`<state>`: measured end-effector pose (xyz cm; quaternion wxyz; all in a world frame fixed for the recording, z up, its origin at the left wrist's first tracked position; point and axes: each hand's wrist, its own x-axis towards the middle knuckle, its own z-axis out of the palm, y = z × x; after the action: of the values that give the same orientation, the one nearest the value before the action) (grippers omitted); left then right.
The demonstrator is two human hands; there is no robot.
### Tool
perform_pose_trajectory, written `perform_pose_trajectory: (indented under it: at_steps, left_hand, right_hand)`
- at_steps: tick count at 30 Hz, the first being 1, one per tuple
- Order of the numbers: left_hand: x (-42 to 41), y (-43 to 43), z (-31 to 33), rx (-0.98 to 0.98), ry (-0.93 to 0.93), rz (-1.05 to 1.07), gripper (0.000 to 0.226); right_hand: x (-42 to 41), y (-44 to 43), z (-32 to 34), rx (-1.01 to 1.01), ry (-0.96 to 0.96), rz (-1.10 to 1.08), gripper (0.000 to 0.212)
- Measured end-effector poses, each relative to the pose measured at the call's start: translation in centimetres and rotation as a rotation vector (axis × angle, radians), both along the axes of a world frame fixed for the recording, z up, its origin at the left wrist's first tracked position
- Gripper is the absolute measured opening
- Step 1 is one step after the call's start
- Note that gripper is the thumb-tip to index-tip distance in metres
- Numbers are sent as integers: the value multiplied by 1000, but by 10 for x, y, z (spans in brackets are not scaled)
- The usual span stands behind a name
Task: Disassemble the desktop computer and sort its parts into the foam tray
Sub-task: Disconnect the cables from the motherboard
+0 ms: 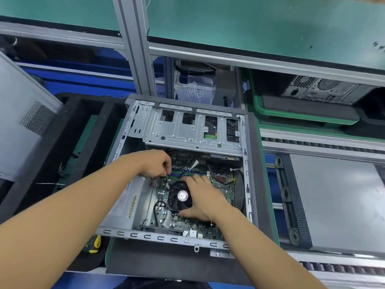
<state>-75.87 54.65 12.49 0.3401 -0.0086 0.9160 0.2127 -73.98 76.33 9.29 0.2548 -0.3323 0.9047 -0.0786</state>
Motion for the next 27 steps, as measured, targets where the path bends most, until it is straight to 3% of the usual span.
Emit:
perform_pose_trajectory:
  at_steps: [6,12,21,23,27]
  left_hand:
    - [3,-4,-7,180,63,232,16]
    - [3,-7,-11,287,-25,345,16]
    - [6,3,0,9,147,91,26]
    - [9,2,3,0,155,-7,24]
    - [17,1,13,-69,156,-221,23]
  right_hand:
    - [-2,1,-2,-16,-56,-28,106]
    - [-4,1,-2,-20,-102,-35,105]
    - [-3,4,5,-37,-163,-80,102]
    - [-2,10,9,-43,-184,-146,89]
    - [-11,27,22,-82,-257,-335,44]
